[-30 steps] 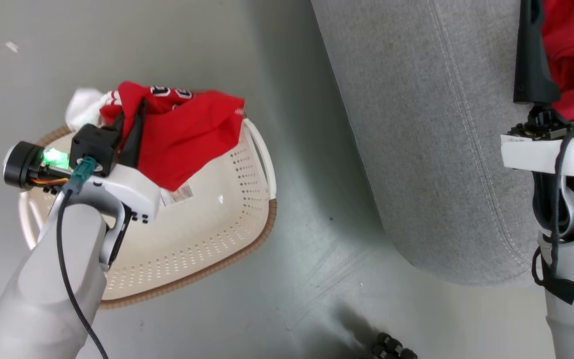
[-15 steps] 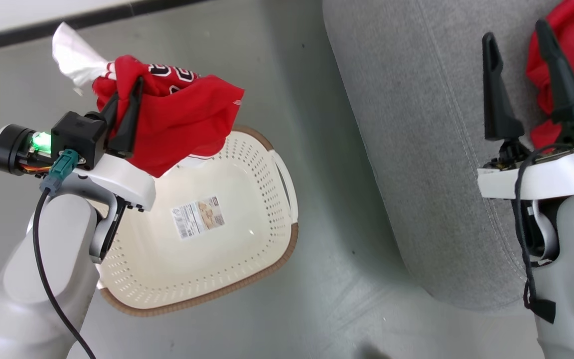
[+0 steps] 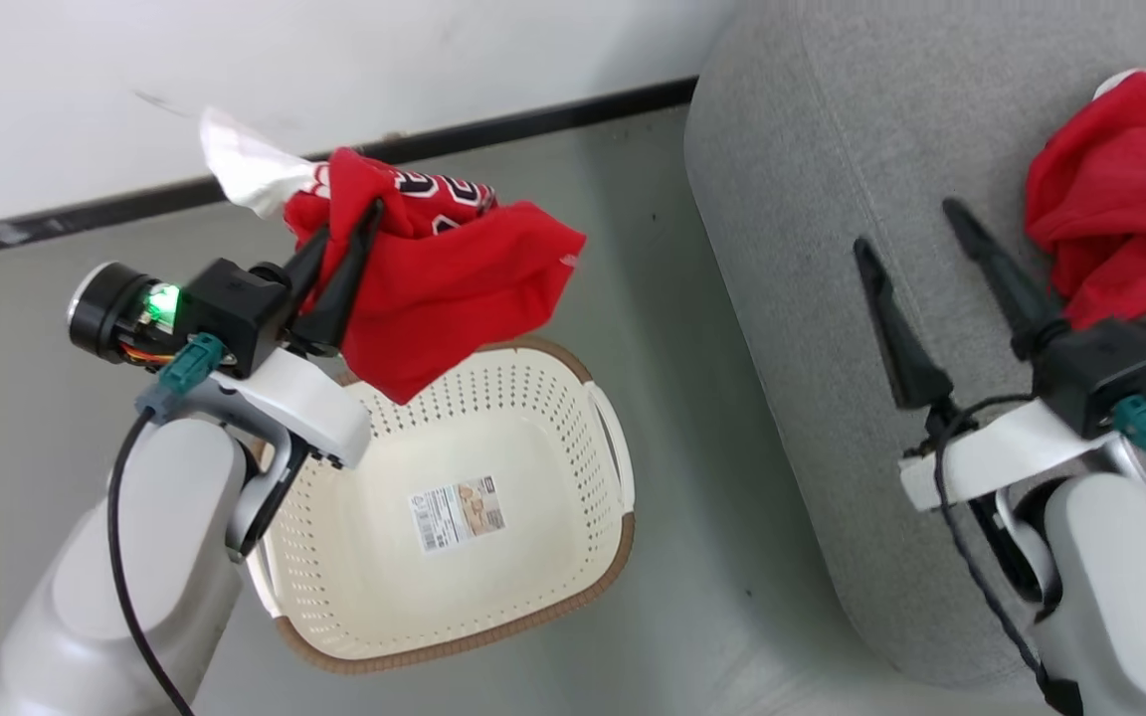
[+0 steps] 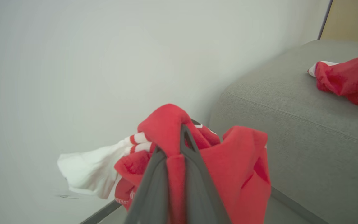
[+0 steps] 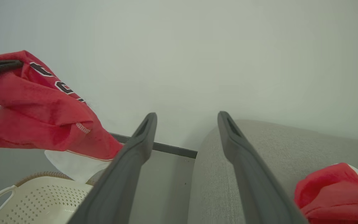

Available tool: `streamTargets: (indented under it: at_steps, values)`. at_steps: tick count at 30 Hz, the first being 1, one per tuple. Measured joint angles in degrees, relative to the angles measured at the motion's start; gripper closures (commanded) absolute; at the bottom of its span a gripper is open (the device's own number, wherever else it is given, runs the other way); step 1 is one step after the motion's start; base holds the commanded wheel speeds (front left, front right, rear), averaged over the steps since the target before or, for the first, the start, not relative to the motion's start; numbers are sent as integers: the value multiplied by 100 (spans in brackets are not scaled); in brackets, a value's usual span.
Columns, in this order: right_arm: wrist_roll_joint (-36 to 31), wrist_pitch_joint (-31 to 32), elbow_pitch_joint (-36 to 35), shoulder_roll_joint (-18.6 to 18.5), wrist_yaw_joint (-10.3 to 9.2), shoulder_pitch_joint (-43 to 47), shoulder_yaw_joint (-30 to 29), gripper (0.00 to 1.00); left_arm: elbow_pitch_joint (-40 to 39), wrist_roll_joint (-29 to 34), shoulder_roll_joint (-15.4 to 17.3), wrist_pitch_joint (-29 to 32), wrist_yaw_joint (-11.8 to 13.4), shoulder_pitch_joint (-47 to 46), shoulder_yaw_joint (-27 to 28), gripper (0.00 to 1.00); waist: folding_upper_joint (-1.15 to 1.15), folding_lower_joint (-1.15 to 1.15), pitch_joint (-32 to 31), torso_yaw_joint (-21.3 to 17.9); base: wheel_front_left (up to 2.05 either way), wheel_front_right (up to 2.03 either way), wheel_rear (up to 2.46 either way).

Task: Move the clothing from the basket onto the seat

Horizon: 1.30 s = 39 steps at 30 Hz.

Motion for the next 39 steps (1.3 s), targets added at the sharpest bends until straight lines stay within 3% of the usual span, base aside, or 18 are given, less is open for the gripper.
streamTargets:
  at_steps: [12, 26, 39]
  values:
    - [52, 0, 397, -444, 0, 343, 883, 0, -415, -199, -160, 382, -232, 143, -337, 100, 0, 0, -867, 229, 0, 0, 0]
    - [136, 1, 954, -983, 0, 595, 1652, 0, -911, -458, -307, 825, -335, 450, -720, 100, 0, 0, -1681, 340, 0, 0, 0]
    - [391, 1, 1499, -1053, 0, 333, 2337, 0, -1468, -673, -387, 1308, -378, 539, -954, 100, 0, 0, -2164, 460, 0, 0, 0]
